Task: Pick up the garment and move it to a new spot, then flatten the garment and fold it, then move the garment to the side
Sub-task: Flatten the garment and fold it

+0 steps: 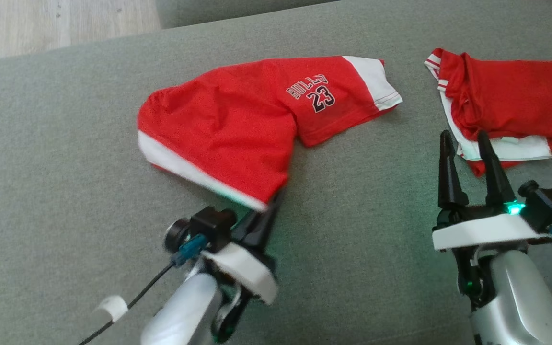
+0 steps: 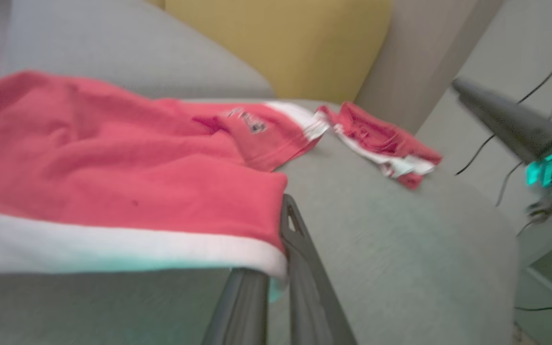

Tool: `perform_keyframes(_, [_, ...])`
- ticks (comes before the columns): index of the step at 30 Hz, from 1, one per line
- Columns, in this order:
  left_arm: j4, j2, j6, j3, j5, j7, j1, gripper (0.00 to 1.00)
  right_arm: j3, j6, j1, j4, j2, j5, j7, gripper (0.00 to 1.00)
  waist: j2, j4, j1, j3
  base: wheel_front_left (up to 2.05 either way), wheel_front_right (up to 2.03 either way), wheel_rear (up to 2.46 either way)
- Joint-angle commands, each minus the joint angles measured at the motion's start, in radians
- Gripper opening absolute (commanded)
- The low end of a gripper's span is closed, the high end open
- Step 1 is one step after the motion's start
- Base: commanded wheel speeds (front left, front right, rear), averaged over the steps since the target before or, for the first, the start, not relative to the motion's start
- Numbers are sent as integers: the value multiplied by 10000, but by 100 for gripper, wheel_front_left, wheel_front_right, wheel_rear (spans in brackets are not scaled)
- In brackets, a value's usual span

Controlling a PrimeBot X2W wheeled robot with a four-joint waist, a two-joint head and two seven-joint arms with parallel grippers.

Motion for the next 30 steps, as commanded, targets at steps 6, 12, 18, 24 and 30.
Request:
perform_keyframes(6, [-2178,-43,-1,-1067,-2071,-258,-1004,0,109,-9,-418,-272,-7,23,-135,100,0,-97,-1,-75,0,0,0])
perform_keyframes(12, [-2672,-45,735,-2204,-3916,-911,-1748,0,204,-9,-483,-262,-7,68,-135,100,0,-314,-1,-61,0,0,0])
perform_keyframes(18, [-2337,-46,990,-3450,-5140,-1306,-2290,75,229,-9,-503,-270,-7,116,-135,100,0,-402,-1,27,0,0,0])
perform_keyframes(24, [-1516,-46,1026,-4392,-4978,-1413,-2771,100,89,-9,-480,-222,-7,94,-135,100,0,-201,-1,-10,0,0,0])
perform_keyframes(30, [-944,29,1044,-4471,-4554,-1537,-2852,100,22,-9,-418,-199,-7,29,-135,100,0,126,-1,-155,0,0,0])
